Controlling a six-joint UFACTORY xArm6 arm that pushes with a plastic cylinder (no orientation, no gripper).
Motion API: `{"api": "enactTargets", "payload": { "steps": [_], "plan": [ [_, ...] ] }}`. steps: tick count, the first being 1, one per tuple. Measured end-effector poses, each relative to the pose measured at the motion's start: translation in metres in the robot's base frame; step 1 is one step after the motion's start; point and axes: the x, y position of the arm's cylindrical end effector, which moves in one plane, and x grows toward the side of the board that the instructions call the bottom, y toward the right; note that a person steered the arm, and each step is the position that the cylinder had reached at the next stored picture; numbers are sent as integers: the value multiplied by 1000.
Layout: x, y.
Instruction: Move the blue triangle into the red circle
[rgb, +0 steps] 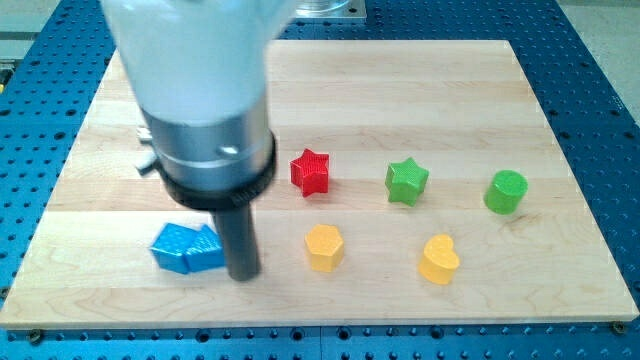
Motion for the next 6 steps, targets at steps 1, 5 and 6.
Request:
{"api": "enactTargets", "payload": {
  "steps": [1, 5, 6],
  "plan": [
    [25, 1],
    [24, -60],
    [-54, -60]
  ]
}}
